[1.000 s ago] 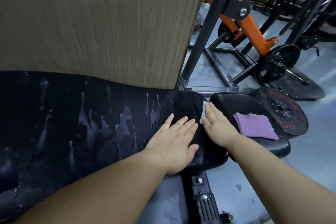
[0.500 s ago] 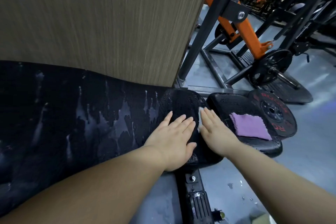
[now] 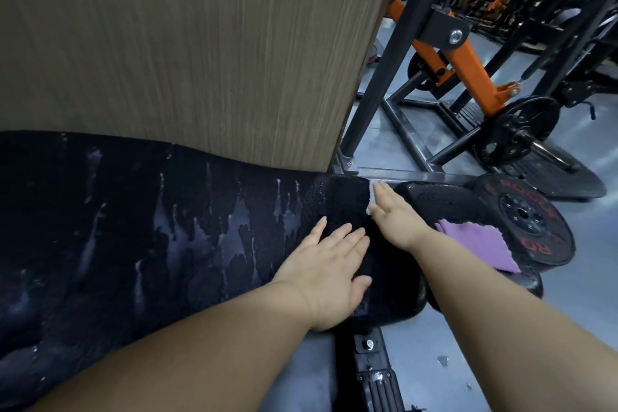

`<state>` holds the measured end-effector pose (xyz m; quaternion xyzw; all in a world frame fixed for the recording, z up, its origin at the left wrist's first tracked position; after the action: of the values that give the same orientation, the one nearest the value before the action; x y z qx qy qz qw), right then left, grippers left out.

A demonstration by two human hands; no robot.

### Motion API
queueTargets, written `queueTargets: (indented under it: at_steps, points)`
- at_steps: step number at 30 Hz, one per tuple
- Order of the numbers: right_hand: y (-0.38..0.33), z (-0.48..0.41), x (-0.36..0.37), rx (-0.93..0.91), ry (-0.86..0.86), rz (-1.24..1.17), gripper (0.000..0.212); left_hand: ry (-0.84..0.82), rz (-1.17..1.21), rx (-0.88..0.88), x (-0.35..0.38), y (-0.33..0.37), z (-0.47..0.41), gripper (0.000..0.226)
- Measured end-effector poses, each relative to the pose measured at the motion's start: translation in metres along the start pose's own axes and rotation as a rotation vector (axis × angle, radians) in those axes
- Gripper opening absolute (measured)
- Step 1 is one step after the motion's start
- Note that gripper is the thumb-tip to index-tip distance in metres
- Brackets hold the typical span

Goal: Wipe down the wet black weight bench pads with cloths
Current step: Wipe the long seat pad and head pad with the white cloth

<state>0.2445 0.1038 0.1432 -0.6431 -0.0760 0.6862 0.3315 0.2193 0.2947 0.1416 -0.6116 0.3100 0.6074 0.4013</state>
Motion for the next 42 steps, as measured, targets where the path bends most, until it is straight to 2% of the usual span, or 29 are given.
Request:
queueTargets:
  at_steps: [6,11,14,19,22,24,26,28,30,33,36,42]
  points:
    - [0.005,0.084,0.014,-0.008,0.069,-0.012,0.058,0.014,0.009,0.0,0.0,-0.001,0.001,0.063]
    - [-0.005,0.141,0.025,-0.024,0.119,0.092,0.057,0.044,0.055,-0.005,-0.005,-0.001,0.005,0.061]
    - [-0.014,0.155,0.033,-0.058,0.137,0.171,0.056,0.076,0.155,-0.041,-0.01,-0.003,0.009,0.057]
    - [-0.035,0.144,0.052,-0.107,0.046,0.181,0.061,0.171,0.342,-0.19,-0.023,-0.011,0.018,0.052]
    - [-0.049,0.124,0.057,-0.172,-0.034,0.023,0.059,0.206,0.396,-0.267,-0.028,-0.013,0.021,0.05]
    - [-0.051,0.115,0.048,-0.166,-0.082,-0.254,0.053,0.205,0.388,-0.304,-0.03,-0.011,0.022,0.05]
    - [-0.043,0.114,0.03,-0.131,0.003,-0.431,0.05,0.191,0.358,-0.296,-0.031,-0.005,0.022,0.051]
    - [-0.025,0.115,0.007,-0.105,0.22,-0.33,0.049,0.156,0.285,-0.212,-0.03,0.005,0.02,0.056]
    - [-0.002,0.114,-0.011,-0.095,0.353,-0.096,0.048,0.144,0.206,-0.102,-0.03,0.019,0.016,0.068]
    - [0.029,0.104,-0.021,-0.16,0.278,0.188,0.043,0.03,0.142,-0.036,-0.022,0.035,0.001,0.058]
    - [0.048,0.097,-0.016,-0.237,0.197,0.355,0.044,-0.074,0.132,-0.037,-0.015,0.039,-0.011,0.059]
    - [0.055,0.094,-0.009,-0.344,0.277,0.404,0.046,-0.133,0.139,-0.023,-0.015,0.023,-0.034,0.058]
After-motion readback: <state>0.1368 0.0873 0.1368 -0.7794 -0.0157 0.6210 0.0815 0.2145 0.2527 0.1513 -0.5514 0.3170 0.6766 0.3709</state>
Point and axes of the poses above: each hand's wrist, its own z-axis away from the middle knuckle, its own x-axis out of the palm, y = z × x, the point moved 2 cm from there along -z, towards the middle knuckle, and after that the axes turned 10 degrees about -z, right-handed, at the moved point
